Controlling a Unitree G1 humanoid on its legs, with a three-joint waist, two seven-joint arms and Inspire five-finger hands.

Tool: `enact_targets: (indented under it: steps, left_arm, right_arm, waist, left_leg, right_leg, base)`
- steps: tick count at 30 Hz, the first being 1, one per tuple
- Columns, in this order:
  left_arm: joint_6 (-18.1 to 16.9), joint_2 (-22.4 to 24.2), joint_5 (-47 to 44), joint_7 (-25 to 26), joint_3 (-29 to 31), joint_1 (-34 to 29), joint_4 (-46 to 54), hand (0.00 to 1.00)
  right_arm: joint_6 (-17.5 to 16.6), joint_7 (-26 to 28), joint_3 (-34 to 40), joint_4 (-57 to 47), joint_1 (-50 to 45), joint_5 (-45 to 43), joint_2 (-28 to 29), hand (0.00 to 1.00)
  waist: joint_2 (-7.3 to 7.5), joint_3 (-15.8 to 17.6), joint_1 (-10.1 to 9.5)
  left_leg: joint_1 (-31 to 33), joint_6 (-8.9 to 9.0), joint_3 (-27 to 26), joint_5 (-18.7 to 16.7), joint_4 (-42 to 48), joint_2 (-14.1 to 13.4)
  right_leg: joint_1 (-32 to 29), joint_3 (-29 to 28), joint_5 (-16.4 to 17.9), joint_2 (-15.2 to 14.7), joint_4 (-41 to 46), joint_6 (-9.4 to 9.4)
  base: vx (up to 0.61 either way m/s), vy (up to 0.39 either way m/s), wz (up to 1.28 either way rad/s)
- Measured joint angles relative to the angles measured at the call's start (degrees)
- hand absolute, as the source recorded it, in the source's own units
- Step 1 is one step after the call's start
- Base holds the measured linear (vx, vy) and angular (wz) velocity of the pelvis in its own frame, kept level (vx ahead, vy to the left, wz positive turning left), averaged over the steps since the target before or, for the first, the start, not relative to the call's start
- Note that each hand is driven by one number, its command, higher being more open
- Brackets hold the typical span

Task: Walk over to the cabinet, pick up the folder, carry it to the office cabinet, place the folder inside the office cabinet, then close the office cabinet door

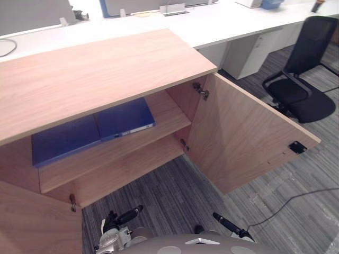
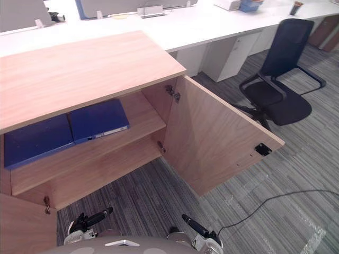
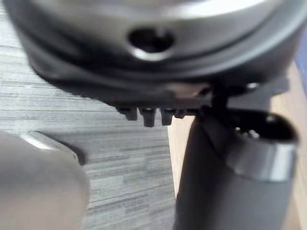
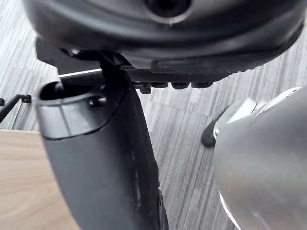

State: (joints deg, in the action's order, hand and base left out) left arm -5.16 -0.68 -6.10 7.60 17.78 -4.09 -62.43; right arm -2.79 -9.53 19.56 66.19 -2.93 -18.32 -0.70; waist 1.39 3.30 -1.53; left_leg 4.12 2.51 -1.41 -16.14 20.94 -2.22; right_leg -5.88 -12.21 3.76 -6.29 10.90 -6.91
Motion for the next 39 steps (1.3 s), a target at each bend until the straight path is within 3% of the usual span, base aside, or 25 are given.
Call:
enact_targets:
  steps: [5,11,16,17,18,19,20,23,26,29,31,34,37,38,39]
  left_arm:
    - [-0.06,0.0,0.25,-2.17,-0.13,-0.41,-0.03,1.0]
    - [-0.06,0.04,1.75,-3.5,-0.86,-0.4,0.04,1.0]
    - [-0.06,0.02,1.72,-3.98,-1.18,-0.55,0.12,1.0]
    - [-0.06,0.03,1.68,-4.03,-1.2,-0.61,0.14,1.0]
    - [-0.12,0.11,1.67,-4.03,-1.2,-0.7,0.34,1.0]
    - [-0.1,0.13,1.66,-4.03,-1.2,-0.8,0.57,1.0]
    - [-0.1,0.1,1.64,-4.03,-1.19,-0.85,0.69,1.0]
    - [-0.04,-0.44,1.74,-4.16,-1.2,-0.89,0.58,1.0]
    - [0.18,-1.45,1.78,-4.65,-2.35,-0.69,-0.53,1.0]
    - [0.31,-1.3,1.97,-5.31,-3.98,0.03,-1.29,1.0]
    - [0.35,-1.01,1.92,-5.36,-4.3,0.8,-2.33,1.0]
    - [0.42,-1.53,1.69,-5.35,-6.3,0.95,-3.33,1.0]
    - [0.45,-2.04,1.63,-5.34,-7.06,1.12,-3.37,1.0]
    - [0.45,-2.12,1.62,-5.32,-7.77,1.09,-3.35,1.0]
    - [0.46,-2.51,1.42,-5.2,-7.88,1.0,-3.17,1.0]
  right_arm:
    - [0.16,0.52,0.12,-0.78,-0.79,-0.05,0.21,1.0]
    - [0.09,0.58,0.06,-0.82,-1.33,-0.1,0.23,1.0]
    - [0.04,0.56,-1.36,-1.45,-1.77,-0.13,0.11,1.0]
    - [0.09,0.57,-2.22,-1.91,-1.76,-0.14,-0.13,1.0]
    - [0.25,0.94,-2.72,-2.57,-1.88,-0.13,-0.35,1.0]
    - [0.31,1.19,-2.7,-2.88,-1.95,-0.13,-0.36,1.0]
    - [0.31,1.39,-2.68,-3.22,-2.09,-0.14,-0.35,1.0]
    - [0.3,1.5,-2.05,-3.48,-2.83,-0.14,0.34,1.0]
    - [0.54,1.74,2.29,-3.51,-3.75,-0.12,1.21,1.0]
    - [1.23,1.85,7.39,-2.83,-3.76,-0.05,0.71,1.0]
    - [1.61,2.0,9.09,-0.18,-3.56,0.01,-1.4,1.0]
    - [2.37,2.32,9.07,1.71,-3.47,-0.03,-2.01,1.0]
    - [2.43,3.02,8.74,2.36,-2.13,0.01,-2.15,1.0]
    - [2.55,3.03,8.25,2.71,-1.73,0.01,-2.13,1.0]
    - [2.94,3.03,7.91,2.73,-1.68,0.0,-2.01,1.0]
  waist:
    - [-0.06,-0.18,0.21]
    - [-0.12,-0.38,0.21]
    - [0.43,-0.18,0.1]
    - [0.37,-0.07,0.04]
    - [0.26,-0.03,-0.15]
    - [-0.08,0.2,-0.15]
    - [-0.33,0.06,-0.08]
    - [0.36,0.01,-0.47]
    - [0.92,-0.24,0.2]
    - [-0.19,-0.08,0.3]
    - [-1.7,0.8,0.37]
    - [-1.57,0.86,0.72]
    - [-0.57,0.98,1.18]
    - [-1.08,1.0,1.39]
    - [-0.36,1.03,1.53]
  left_leg:
    - [-2.66,-0.99,-3.67,0.71,-2.46,0.62]
    - [-4.35,-0.6,-4.68,1.54,-3.28,0.2]
    - [-5.94,-0.29,-7.87,1.17,-2.79,-0.82]
    - [-6.45,-0.27,-9.27,0.88,-2.49,-1.26]
    - [-6.78,-0.31,-11.17,0.5,-2.25,-1.91]
    - [-7.03,-0.25,-11.97,0.35,-2.16,-2.38]
    - [-7.77,0.17,-13.36,0.06,-2.1,-3.5]
    - [-10.26,1.89,-16.29,-0.97,-2.08,-5.87]
    - [-11.78,3.75,-17.59,-2.05,-1.78,-7.38]
    - [-11.71,4.32,-17.24,-2.01,-2.56,-8.48]
    - [-12.88,4.18,-17.31,-1.63,-3.77,-8.28]
    - [-13.84,3.66,-17.36,-1.49,-5.79,-7.2]
    - [-13.55,2.73,-19.29,-0.49,-8.34,-5.91]
    - [-13.38,2.81,-19.95,0.13,-9.46,-6.08]
    - [-13.35,3.07,-20.21,0.81,-10.68,-6.0]
  right_leg:
    - [-0.35,-0.53,-0.42,-0.76,-0.16,-0.13]
    - [0.14,-0.21,-0.51,-0.56,-0.05,-0.38]
    - [-0.16,-2.54,-0.73,0.66,0.32,-0.73]
    - [-0.31,-2.37,-0.48,0.68,0.45,-0.12]
    - [-1.15,4.47,-0.07,-1.63,1.31,2.62]
    - [-1.27,7.79,0.02,-2.72,1.61,3.47]
    - [-1.48,14.41,0.36,-4.66,2.39,5.55]
    - [-1.08,23.79,-0.38,-6.52,2.94,6.81]
    - [-1.07,26.59,-3.5,-6.38,4.32,4.82]
    - [-1.16,27.41,-3.97,-5.04,4.09,3.98]
    - [-1.08,27.88,-4.18,-4.83,4.45,3.86]
    - [-1.67,28.39,-4.32,-5.3,4.68,3.72]
    - [-2.57,28.32,-7.01,-5.63,0.92,2.16]
    - [-2.56,28.68,-7.58,-5.69,-0.51,2.13]
    - [-2.71,29.87,-7.6,-5.81,-1.18,2.11]
  base:
    - [-0.04,0.025,-0.41]
    - [-0.06,-0.042,-0.08]
    - [-0.09,-0.018,-0.31]
    - [-0.11,0.025,-0.63]
    - [-0.11,0.043,-0.67]
    - [-0.08,0.046,-0.75]
    - [-0.01,0.016,-0.63]
    - [0.05,-0.053,-0.65]
    - [0.12,-0.098,-0.32]
    - [0.13,-0.074,-0.02]
    - [0.1,0.0,-0.13]
    - [0.04,0.039,-0.22]
    - [-0.03,0.049,-0.28]
    - [-0.02,0.03,-0.15]
    - [0.01,0.005,-0.06]
